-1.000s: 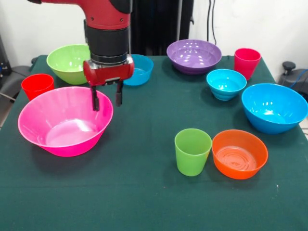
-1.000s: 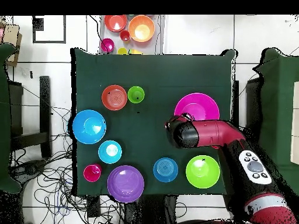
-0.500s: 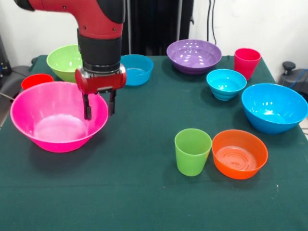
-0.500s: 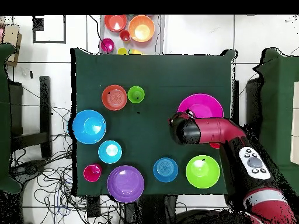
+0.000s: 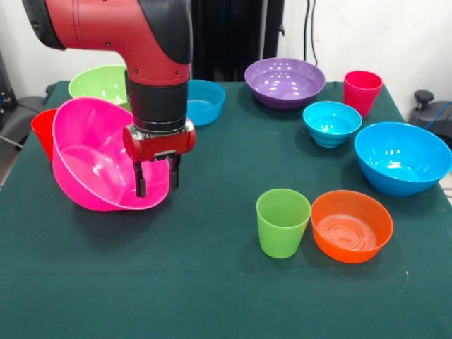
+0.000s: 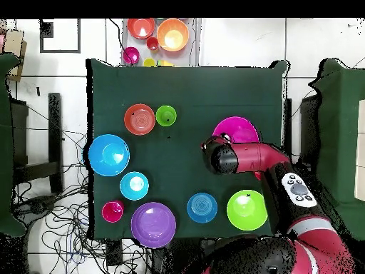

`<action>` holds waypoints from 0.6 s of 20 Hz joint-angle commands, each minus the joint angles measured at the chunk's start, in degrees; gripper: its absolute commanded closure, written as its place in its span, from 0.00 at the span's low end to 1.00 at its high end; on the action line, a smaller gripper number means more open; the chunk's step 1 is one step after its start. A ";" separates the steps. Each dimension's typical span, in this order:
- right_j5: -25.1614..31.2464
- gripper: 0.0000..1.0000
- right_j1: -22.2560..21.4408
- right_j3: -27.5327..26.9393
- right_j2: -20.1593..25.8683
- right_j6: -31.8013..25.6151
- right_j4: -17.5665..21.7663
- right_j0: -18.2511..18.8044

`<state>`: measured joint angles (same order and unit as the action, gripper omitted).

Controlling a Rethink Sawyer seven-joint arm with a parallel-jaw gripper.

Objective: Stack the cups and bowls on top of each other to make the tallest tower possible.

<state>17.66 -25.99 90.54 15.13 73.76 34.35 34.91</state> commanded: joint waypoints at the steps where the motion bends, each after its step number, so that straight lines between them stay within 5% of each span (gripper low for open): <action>1: -0.42 0.00 -2.91 1.36 -2.15 7.26 0.97 -2.48; 7: 1.45 0.00 -9.32 5.88 -3.04 7.12 -0.22 -2.65; 12: 1.66 0.00 -9.30 5.51 -3.08 6.47 -0.20 -2.20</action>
<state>17.67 -33.49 93.65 12.49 73.76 34.33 34.07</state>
